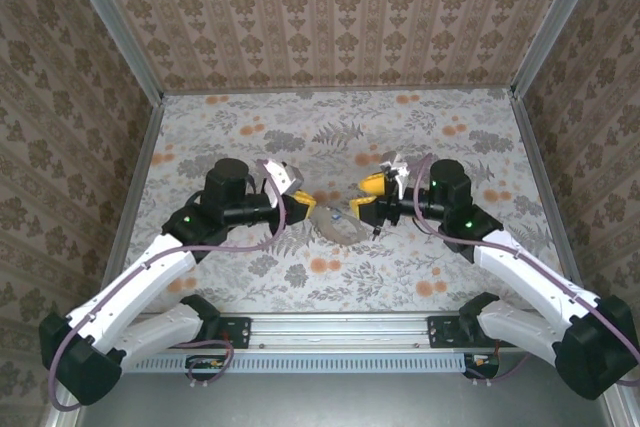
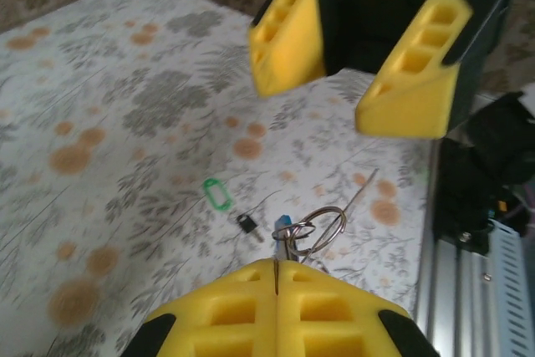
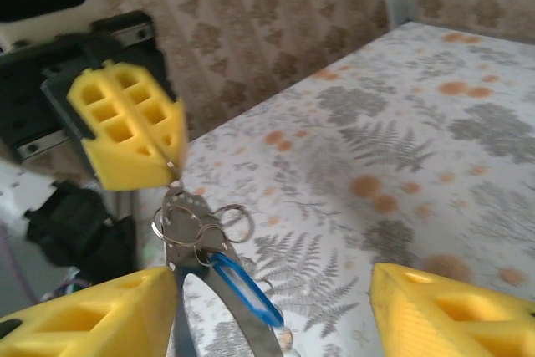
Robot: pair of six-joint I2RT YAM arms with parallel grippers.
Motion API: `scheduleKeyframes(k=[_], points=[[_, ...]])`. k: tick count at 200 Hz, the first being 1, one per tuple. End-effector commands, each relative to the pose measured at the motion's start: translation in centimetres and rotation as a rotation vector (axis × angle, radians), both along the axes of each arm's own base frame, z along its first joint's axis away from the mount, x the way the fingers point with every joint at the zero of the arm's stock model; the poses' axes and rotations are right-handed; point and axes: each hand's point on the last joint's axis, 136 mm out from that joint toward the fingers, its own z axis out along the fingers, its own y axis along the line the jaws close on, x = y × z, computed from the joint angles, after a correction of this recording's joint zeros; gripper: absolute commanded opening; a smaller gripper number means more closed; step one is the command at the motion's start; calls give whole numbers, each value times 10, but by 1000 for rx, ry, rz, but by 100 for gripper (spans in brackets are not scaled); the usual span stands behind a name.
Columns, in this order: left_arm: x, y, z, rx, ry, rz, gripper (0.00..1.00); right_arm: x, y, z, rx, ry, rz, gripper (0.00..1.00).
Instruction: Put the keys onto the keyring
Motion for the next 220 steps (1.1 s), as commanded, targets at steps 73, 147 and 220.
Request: scheduleKeyframes(k=[73,147,220], points=[[-39,-11,55,-136,-83,-276,0,-34,21,48,52,-126,194,29],[-45,-10,63,-152,-93,-308,0,-70,43,60,70,-187,377,25],[-54,-11,72,-183,-88,-364,0,-78,55,59,57,-186,430,18]])
